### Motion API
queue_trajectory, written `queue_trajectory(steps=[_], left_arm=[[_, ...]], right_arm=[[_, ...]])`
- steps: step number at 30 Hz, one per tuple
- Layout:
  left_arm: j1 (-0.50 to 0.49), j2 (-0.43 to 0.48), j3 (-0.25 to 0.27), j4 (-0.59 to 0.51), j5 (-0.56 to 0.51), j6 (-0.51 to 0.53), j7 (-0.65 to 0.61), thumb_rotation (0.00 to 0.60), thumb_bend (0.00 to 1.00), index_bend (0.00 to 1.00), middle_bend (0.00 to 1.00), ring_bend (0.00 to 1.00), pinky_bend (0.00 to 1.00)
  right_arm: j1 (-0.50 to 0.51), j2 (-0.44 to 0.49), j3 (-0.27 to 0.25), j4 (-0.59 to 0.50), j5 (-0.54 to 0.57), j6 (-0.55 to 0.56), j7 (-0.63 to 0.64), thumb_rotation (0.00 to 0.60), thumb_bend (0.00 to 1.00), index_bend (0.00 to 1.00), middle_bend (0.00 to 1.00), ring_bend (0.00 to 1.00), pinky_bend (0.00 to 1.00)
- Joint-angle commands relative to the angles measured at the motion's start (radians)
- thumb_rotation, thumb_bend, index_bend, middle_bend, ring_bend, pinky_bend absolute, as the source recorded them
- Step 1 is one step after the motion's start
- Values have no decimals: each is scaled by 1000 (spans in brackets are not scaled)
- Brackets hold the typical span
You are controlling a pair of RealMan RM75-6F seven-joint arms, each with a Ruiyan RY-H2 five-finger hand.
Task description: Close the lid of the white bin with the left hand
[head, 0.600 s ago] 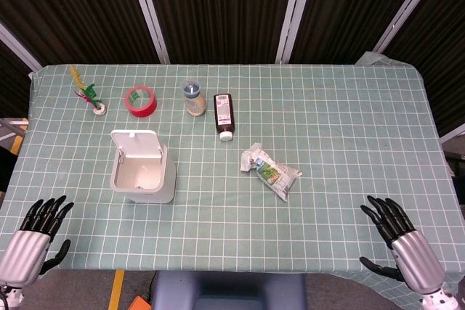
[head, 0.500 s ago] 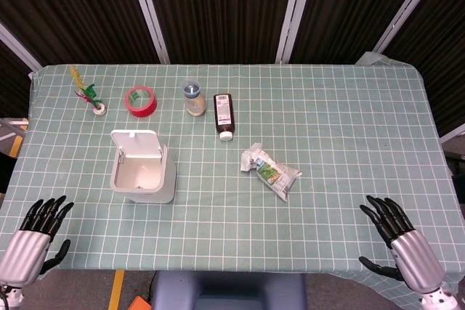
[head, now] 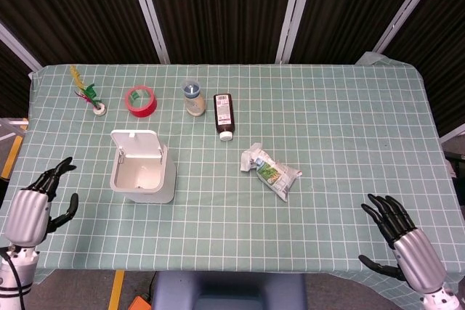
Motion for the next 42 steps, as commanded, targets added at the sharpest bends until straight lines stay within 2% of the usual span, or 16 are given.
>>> queue_trajectory(steps=[1, 3, 5, 9, 15, 24, 32, 38, 42], left_arm=[[-181, 7, -199, -95, -289, -240, 47, 600, 582, 176, 973, 961, 1000], [-237, 22, -250, -134, -418, -334, 75, 600, 582, 188, 1000, 999, 1000], [-288, 33, -279, -154, -525, -412, 114, 600, 586, 200, 1000, 1000, 1000], [-380, 34, -308, -158, -698, -525, 179, 600, 673, 207, 1000, 1000, 1000], [-469, 11, -308, -154, -804, -522, 295, 600, 697, 226, 1000, 1000, 1000], [-505, 58, -267, -238, -879, -532, 357, 600, 761, 290, 1000, 1000, 1000], [-510, 114, -220, -301, -885, -544, 370, 600, 799, 322, 1000, 1000, 1000], [-488, 151, -175, -350, -827, -509, 376, 600, 803, 326, 1000, 1000, 1000], [-451, 174, -119, -386, -747, -482, 378, 600, 804, 326, 1000, 1000, 1000]], right_arm=[[1, -9, 8, 12, -3, 8, -12, 600, 218, 0, 0, 0, 0], [0, -12, 13, 12, 5, 10, -15, 600, 218, 0, 0, 0, 0], [1, -13, 17, 12, 12, 9, -20, 600, 218, 0, 0, 0, 0], [1, -14, 20, 12, 19, 6, -26, 600, 217, 0, 0, 0, 0], [5, -11, 24, 10, 33, -3, -26, 600, 218, 0, 0, 0, 0], [7, -8, 24, 8, 38, -7, -21, 600, 218, 0, 0, 0, 0], [6, -8, 20, 7, 29, -3, -22, 600, 218, 0, 0, 0, 0], [6, -8, 17, 7, 26, -3, -21, 600, 218, 0, 0, 0, 0], [7, -9, 16, 6, 28, -8, -22, 600, 218, 0, 0, 0, 0]])
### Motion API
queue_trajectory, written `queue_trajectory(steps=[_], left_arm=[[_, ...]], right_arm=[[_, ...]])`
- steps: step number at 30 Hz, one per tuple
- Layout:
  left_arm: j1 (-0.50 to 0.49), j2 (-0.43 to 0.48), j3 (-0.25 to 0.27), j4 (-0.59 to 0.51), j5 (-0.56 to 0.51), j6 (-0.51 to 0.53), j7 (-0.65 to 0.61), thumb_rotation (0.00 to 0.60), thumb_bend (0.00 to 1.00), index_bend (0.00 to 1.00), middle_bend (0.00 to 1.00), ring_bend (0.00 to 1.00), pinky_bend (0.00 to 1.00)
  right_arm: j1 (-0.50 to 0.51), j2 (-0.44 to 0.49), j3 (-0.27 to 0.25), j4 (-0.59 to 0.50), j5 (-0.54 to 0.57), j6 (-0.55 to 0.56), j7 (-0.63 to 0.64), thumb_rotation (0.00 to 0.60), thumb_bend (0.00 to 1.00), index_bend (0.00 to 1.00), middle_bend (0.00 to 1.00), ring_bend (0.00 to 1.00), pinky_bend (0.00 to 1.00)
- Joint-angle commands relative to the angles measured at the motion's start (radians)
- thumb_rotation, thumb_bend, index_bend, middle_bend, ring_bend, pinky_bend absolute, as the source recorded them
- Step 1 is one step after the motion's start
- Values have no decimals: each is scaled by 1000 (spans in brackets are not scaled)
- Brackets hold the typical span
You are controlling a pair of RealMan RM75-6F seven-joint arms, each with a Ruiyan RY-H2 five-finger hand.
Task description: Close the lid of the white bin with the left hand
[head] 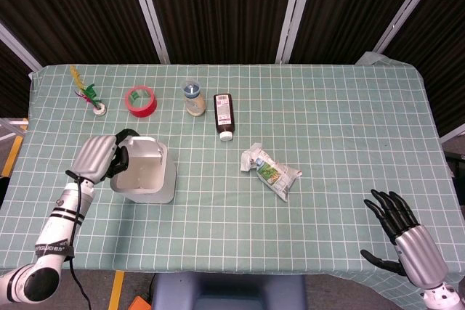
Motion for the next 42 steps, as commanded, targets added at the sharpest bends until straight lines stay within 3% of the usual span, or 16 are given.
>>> queue_trajectory(steps=[1, 12, 20, 24, 26, 30, 32, 33, 35, 37, 39, 42], left_arm=[[38, 26, 54, -36, 72, 23, -3, 600, 804, 325, 1000, 1000, 1000], [93, 33, 173, -45, 222, 16, -14, 600, 805, 309, 1000, 1000, 1000], [83, -3, 211, -5, 204, -32, -5, 600, 804, 330, 1000, 1000, 1000], [74, -1, 220, -6, 191, -52, 2, 600, 803, 402, 1000, 1000, 1000], [80, 1, 214, -15, 210, -36, -15, 600, 803, 382, 1000, 1000, 1000], [150, -1, 200, -28, 404, 114, -107, 600, 758, 237, 961, 971, 1000], [205, -1, 221, -12, 554, 221, -152, 600, 686, 201, 826, 845, 1000], [230, 4, 238, -3, 615, 262, -168, 600, 643, 193, 719, 726, 980], [286, 26, 291, 31, 749, 338, -215, 600, 575, 187, 495, 465, 767], [335, 45, 345, 85, 856, 400, -257, 600, 530, 200, 298, 212, 312], [407, 40, 399, 171, 938, 491, -282, 600, 495, 222, 176, 56, 47], [528, -46, 450, 333, 972, 631, -335, 600, 463, 220, 23, 0, 0]], right_arm=[[1, 0, -1, -1, 1, -4, 0, 600, 218, 0, 0, 0, 0], [4, -4, -10, -9, -6, -18, -12, 600, 218, 0, 0, 0, 0], [6, -5, -12, -10, -4, -26, -15, 600, 219, 0, 0, 0, 0], [3, -3, -10, -11, 0, -19, -12, 600, 218, 0, 0, 0, 0], [2, -2, -10, -11, 0, -17, -11, 600, 218, 0, 0, 0, 0], [1, -1, -10, -11, 0, -13, -9, 600, 218, 0, 0, 0, 0], [1, 0, -11, -10, 1, -13, -8, 600, 218, 0, 0, 0, 0], [1, -1, -10, -10, 1, -14, -8, 600, 218, 0, 0, 0, 0], [1, -1, -12, -10, 0, -17, -9, 600, 218, 0, 0, 0, 0], [3, -2, -13, -10, -1, -21, -12, 600, 218, 0, 0, 0, 0], [4, -4, -15, -11, -3, -28, -18, 600, 218, 0, 0, 0, 0], [7, -6, -21, -13, -10, -39, -27, 600, 218, 0, 0, 0, 0]])
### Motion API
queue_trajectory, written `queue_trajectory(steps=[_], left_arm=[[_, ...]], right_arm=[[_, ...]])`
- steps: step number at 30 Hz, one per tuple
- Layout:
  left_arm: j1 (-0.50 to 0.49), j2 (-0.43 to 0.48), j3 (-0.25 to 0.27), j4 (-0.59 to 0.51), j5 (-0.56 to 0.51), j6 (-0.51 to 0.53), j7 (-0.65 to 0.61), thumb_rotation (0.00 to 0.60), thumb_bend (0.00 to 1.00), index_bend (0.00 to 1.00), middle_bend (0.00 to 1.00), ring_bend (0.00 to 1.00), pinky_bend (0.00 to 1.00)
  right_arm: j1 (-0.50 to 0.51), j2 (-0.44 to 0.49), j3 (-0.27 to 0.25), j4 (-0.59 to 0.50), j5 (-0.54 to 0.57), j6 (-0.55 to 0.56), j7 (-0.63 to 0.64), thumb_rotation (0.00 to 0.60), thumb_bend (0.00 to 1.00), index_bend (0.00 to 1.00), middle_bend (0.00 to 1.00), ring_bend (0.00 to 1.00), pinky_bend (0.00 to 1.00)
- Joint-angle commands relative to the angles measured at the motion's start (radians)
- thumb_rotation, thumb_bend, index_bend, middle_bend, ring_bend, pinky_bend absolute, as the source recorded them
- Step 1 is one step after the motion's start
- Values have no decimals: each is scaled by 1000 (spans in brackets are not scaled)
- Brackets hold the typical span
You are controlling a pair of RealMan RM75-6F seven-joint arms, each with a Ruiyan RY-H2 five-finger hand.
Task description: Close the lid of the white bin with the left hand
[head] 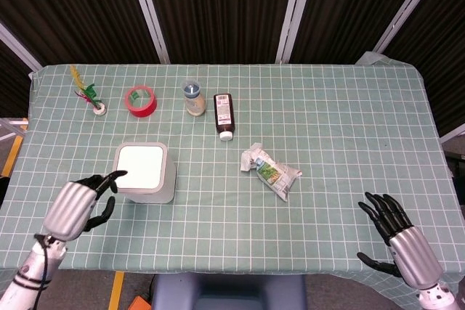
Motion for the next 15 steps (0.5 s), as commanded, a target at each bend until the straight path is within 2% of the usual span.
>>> queue_trajectory(steps=[1, 2, 4, 7, 15], left_arm=[[234, -95, 137, 290, 134, 264, -147, 600, 459, 215, 3, 0, 0], [259, -119, 152, 342, 121, 268, -175, 600, 452, 211, 0, 0, 0], [264, -111, 179, 378, 95, 195, -130, 600, 437, 195, 0, 0, 0], [263, -117, 160, 368, 88, 186, -106, 600, 430, 160, 0, 0, 0], [278, -108, 133, 359, 66, 179, -79, 600, 429, 159, 0, 0, 0]], right_arm=[[2, -1, -6, -3, -6, -8, -7, 600, 218, 0, 0, 0, 0], [2, -2, -7, -4, -7, -9, -8, 600, 218, 0, 0, 0, 0], [5, -5, -7, -3, -11, -12, -12, 600, 218, 0, 0, 0, 0], [8, -1, -12, -11, -6, -25, -6, 600, 218, 0, 0, 0, 0], [8, 0, -12, -8, -8, -18, 1, 600, 218, 0, 0, 0, 0]])
